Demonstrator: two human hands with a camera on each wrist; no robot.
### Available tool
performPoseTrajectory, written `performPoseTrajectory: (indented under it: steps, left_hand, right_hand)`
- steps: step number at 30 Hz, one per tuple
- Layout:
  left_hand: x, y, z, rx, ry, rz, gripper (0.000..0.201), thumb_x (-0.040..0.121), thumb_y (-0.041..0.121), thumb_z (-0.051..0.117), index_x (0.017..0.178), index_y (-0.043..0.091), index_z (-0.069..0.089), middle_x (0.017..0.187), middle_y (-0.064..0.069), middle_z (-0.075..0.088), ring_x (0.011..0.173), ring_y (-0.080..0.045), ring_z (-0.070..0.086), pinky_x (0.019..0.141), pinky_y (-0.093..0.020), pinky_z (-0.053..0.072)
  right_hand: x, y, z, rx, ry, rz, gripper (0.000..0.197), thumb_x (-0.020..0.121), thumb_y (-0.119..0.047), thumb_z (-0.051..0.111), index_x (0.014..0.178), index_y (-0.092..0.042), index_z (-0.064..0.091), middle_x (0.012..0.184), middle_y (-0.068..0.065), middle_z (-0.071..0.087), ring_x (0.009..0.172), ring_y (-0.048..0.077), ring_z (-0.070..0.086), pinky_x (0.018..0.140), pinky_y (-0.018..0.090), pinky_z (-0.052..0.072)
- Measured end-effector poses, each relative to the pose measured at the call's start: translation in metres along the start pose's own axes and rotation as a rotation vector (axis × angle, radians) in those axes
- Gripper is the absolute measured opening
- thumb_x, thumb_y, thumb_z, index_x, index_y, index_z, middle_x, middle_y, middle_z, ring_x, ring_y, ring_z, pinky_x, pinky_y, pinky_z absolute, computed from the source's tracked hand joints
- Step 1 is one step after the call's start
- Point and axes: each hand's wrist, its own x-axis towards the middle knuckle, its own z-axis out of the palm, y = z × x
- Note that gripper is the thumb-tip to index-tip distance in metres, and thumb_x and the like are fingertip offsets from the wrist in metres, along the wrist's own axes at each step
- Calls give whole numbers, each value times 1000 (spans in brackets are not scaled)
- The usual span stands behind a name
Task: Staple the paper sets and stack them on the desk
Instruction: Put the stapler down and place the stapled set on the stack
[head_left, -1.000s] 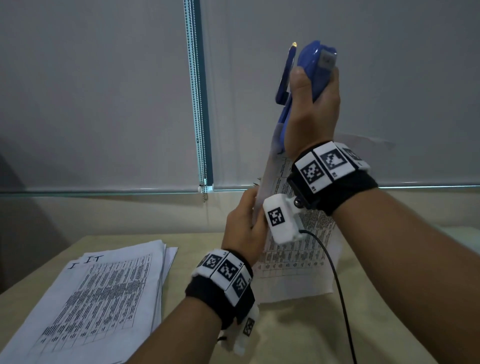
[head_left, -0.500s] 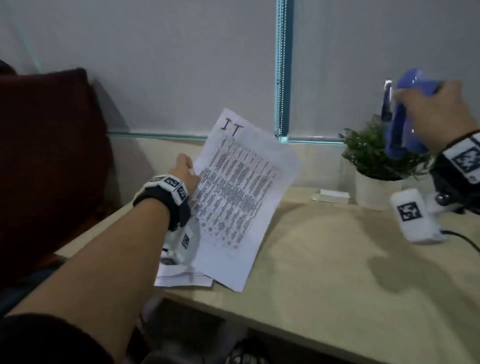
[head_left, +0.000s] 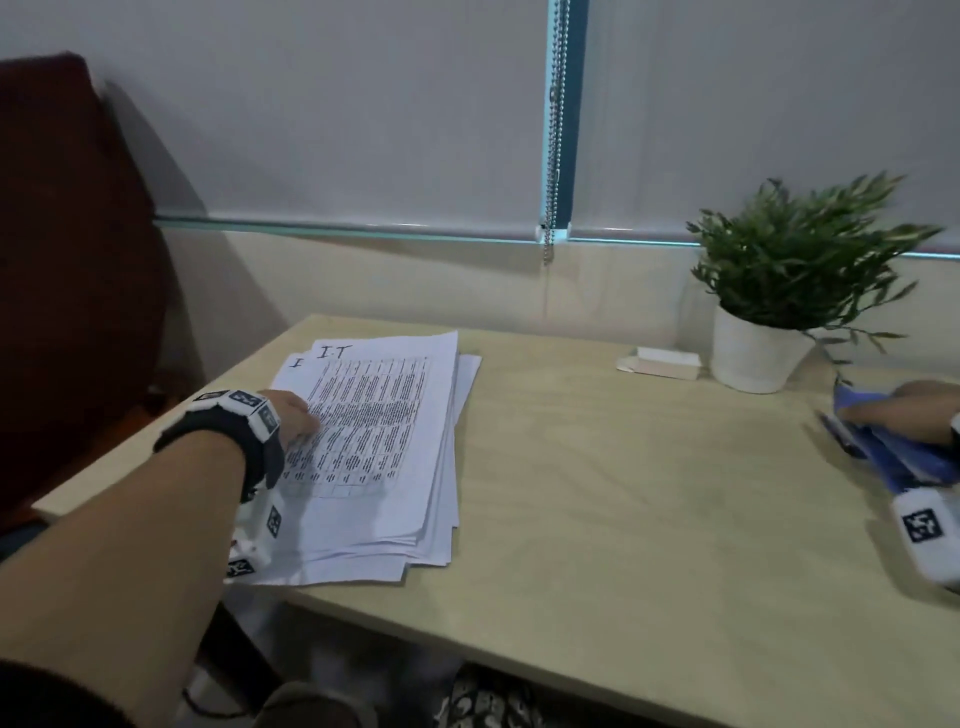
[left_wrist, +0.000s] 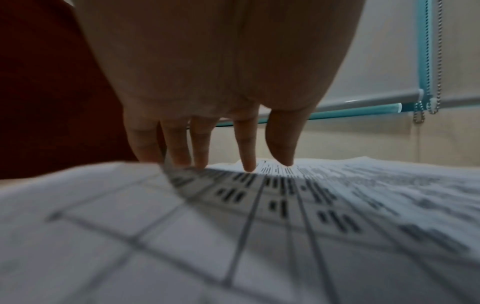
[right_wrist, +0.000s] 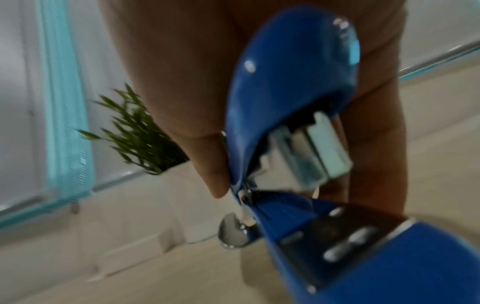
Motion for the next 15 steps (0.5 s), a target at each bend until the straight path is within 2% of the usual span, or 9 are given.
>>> performPoseTrajectory:
  steps: [2, 3, 5, 6, 8, 10, 11, 13, 15]
  left_hand:
    - [6, -2, -8, -16, 56, -10, 44, 89, 37, 58, 126, 14, 55, 135, -13, 53, 122, -30, 51, 106, -34, 37]
    - [7, -1, -12, -41, 93, -4, 46, 86, 38, 61, 125, 14, 56, 131, -14, 56, 118, -31, 54, 104, -35, 40]
    - [4, 5, -20, -63, 161, 24, 35, 85, 34, 64, 112, 13, 62, 119, -15, 64, 107, -32, 60, 97, -33, 44]
    - [0, 11, -22, -58, 198, 50, 25, 86, 32, 63, 105, 15, 65, 115, -15, 66, 105, -33, 60, 93, -32, 44]
    - [-9, 27, -24, -50, 269, 108, 15, 87, 27, 61, 95, 17, 68, 108, -15, 68, 104, -35, 59, 89, -34, 43]
    - [-26, 43, -24, -69, 313, 177, 14, 88, 25, 60, 94, 16, 70, 105, -16, 68, 104, -37, 59, 89, -36, 43]
    - [-35, 52, -23, -67, 326, 200, 15, 88, 24, 60, 94, 15, 70, 106, -17, 68, 105, -37, 58, 89, -36, 43]
    - [-45, 59, -23, -86, 311, 196, 18, 88, 25, 61, 99, 13, 70, 110, -17, 67, 109, -36, 57, 91, -35, 42]
    - [-49, 56, -27, -78, 280, 176, 20, 88, 26, 60, 101, 14, 70, 113, -17, 66, 109, -35, 57, 89, -31, 42]
  right_hand:
    - [-1, 3, 2, -46, 21, 51, 34, 89, -22, 62, 68, 2, 50, 94, 21, 53, 88, 33, 50, 78, 37, 35]
    - [0, 6, 1, -98, -3, 78, 33, 89, -25, 62, 70, 1, 53, 94, 21, 55, 91, 35, 55, 80, 39, 39]
    - [1, 10, -1, -158, -13, 75, 36, 88, -35, 61, 69, -5, 57, 97, 21, 60, 96, 37, 59, 85, 39, 45]
    - [-1, 10, -3, -207, -18, 62, 37, 89, -39, 58, 75, -5, 60, 101, 21, 62, 96, 35, 59, 83, 36, 45]
    - [-18, 6, -7, -272, -25, 39, 44, 93, -43, 49, 102, -2, 64, 115, 22, 61, 98, 31, 57, 79, 31, 42]
    - [-34, 0, -8, -327, -3, -18, 46, 98, -36, 44, 121, 1, 58, 126, 22, 56, 110, 32, 55, 85, 31, 41]
    - [-41, -4, -10, -336, -2, -52, 43, 98, -31, 45, 124, 2, 56, 129, 22, 55, 117, 33, 53, 87, 32, 41]
    - [-48, -20, -9, -390, 82, -140, 37, 95, -28, 50, 120, -3, 59, 120, 19, 59, 113, 32, 56, 82, 33, 41]
    - [-64, -55, -2, -448, 162, -264, 28, 91, -32, 53, 102, -10, 64, 94, 11, 59, 87, 26, 56, 74, 30, 42]
